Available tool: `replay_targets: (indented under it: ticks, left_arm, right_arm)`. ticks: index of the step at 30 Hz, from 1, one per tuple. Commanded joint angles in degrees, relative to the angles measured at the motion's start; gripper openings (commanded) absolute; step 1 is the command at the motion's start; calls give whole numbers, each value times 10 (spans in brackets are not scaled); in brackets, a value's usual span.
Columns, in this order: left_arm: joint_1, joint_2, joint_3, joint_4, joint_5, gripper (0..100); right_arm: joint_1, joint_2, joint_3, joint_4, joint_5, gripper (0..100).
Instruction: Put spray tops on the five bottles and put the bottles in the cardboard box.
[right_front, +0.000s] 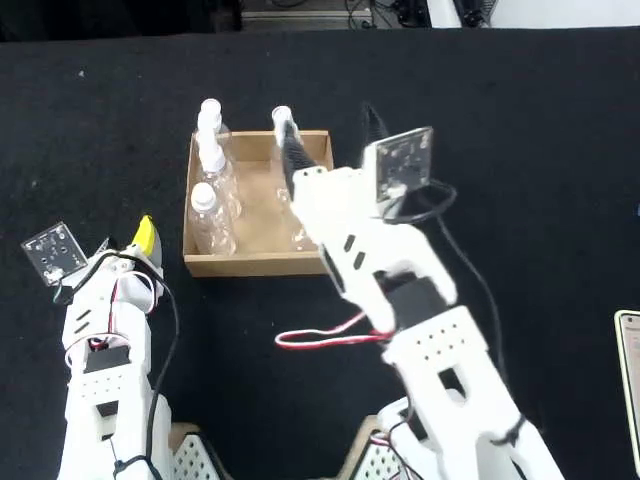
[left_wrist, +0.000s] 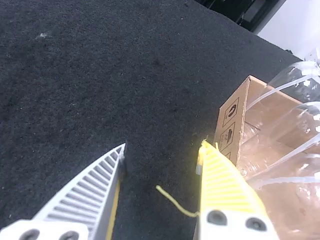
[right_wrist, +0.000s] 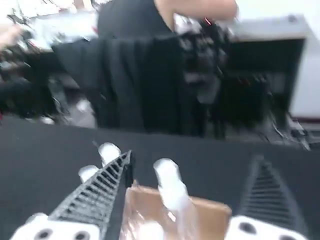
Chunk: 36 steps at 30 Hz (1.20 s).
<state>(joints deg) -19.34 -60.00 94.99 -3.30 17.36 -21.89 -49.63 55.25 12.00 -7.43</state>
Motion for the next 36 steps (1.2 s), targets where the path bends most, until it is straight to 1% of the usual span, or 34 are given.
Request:
replay_targets:
  ticks: [1,2,3,5,7,9,11,13,15,16,18,20,22,25,29,33,36]
  left_arm:
    - [-6,-5,7,-11,0,202]
    - [-19,-5,6,-11,0,188]
    - [-34,-5,3,-11,0,161]
    - [-60,-5,-6,-11,0,86]
    - [-79,-5,-10,-11,0,21]
    - [-82,-5,-9,-11,0,45]
    - [-82,-5,-8,-11,0,45]
    - [-82,-5,-8,-6,-22,45]
    - [-80,-11,-17,27,-63,45]
    - [-78,-20,-27,56,-77,45]
    - [-65,-55,-45,142,-100,45]
    - [-45,-106,-61,234,-120,45]
    - [-29,-170,-62,298,-141,45]
    - [-16,-265,-19,316,-160,45]
    - [-16,-376,29,326,-159,46]
    - [-15,-446,24,417,-160,48]
    - [-15,-446,24,422,-162,51]
  right_arm:
    - [61,-52,-40,115,-2,83]
    - [84,-59,-40,137,0,15]
    - [110,-64,-39,160,0,10]
    - [162,-75,-25,207,0,60]
    - [200,-82,-5,241,0,46]
    - [230,-90,20,262,10,22]
    - [249,-105,44,281,49,10]
    - [258,-130,66,311,78,10]
    - [260,-165,96,344,84,11]
    - [259,-186,111,358,84,11]
    - [258,-238,145,381,84,11]
    - [258,-299,181,396,84,11]
    - [258,-366,219,414,86,12]
    - [257,-470,273,451,89,12]
    - [260,-590,324,525,90,12]
    - [261,-578,349,538,90,12]
    - [259,-583,388,537,90,12]
